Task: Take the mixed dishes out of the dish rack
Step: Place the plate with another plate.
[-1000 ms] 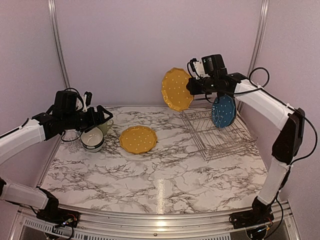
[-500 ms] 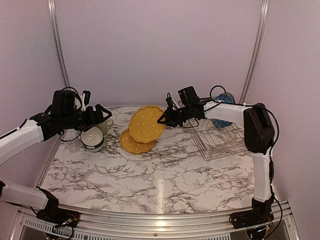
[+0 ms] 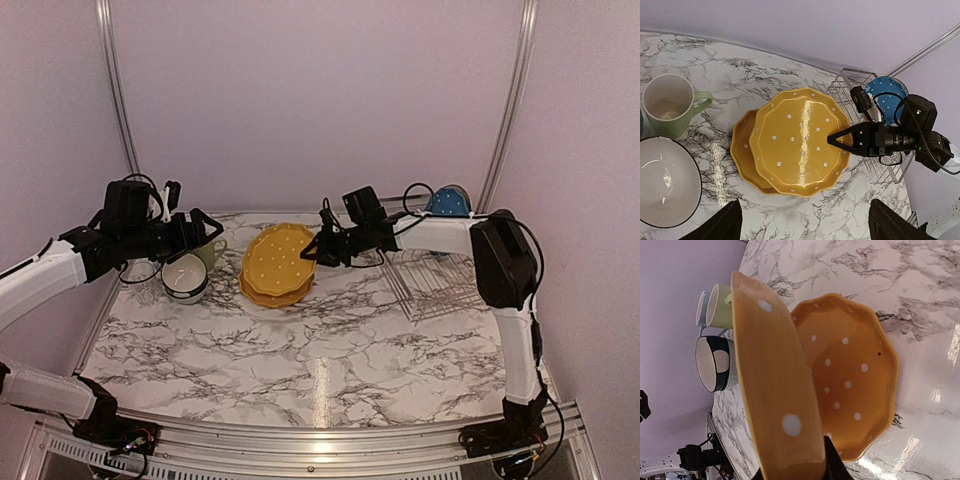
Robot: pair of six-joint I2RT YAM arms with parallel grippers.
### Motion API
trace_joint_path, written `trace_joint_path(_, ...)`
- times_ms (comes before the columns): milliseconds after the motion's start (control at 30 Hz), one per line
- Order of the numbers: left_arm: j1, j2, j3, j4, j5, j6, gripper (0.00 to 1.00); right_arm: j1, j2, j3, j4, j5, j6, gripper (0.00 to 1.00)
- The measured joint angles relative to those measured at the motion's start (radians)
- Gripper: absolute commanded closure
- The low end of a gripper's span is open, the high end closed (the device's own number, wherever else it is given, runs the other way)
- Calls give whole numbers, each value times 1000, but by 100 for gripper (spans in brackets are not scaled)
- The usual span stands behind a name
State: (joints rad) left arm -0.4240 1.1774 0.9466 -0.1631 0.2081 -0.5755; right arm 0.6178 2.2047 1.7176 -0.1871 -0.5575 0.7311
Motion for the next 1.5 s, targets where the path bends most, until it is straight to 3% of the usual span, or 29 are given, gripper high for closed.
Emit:
trace_joint_path(433, 0, 0, -2, 0, 0, 0, 10, -5, 101, 46, -13, -38, 4, 100)
trace_joint_path(967, 0, 0, -9, 0, 0, 0, 10, -4, 127, 196, -179, 11, -146, 44)
trace_joint_path(1267, 0, 8, -9, 1, 1, -1, 10, -3, 127, 224, -314, 137, -288, 28)
trace_joint_path(1500, -2, 20, -9, 1, 3, -1, 10, 21, 109, 245, -362, 219, -382, 23)
